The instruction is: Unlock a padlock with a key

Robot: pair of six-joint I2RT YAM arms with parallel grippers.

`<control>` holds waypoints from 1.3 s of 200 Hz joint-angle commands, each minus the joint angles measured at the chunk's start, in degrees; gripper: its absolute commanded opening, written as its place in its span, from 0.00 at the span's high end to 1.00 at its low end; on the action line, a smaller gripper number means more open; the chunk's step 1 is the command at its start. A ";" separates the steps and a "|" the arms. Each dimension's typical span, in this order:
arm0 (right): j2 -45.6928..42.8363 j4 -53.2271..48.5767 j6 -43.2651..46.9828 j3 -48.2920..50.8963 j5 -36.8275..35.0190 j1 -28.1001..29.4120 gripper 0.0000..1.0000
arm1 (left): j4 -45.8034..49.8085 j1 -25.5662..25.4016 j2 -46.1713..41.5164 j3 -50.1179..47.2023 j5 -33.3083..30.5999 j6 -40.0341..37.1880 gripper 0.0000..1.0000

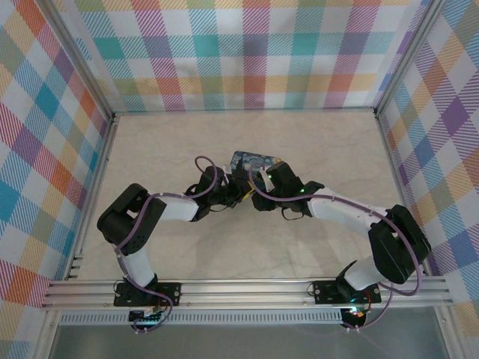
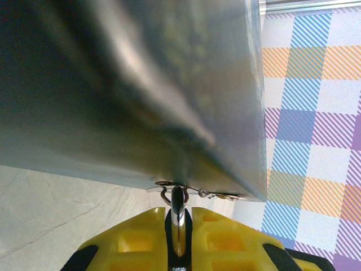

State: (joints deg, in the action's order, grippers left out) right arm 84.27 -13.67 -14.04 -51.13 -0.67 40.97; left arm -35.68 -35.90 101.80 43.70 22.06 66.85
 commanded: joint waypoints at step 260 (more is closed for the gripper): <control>7.90 5.28 5.43 -3.04 0.03 1.13 1.00 | -1.05 0.67 -3.15 -0.42 1.49 0.69 0.91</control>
State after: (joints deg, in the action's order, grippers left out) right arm 90.78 -9.96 -8.69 -55.07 -2.11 41.98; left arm -34.46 -35.33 100.86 43.86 22.98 67.92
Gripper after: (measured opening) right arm 0.057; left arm 0.118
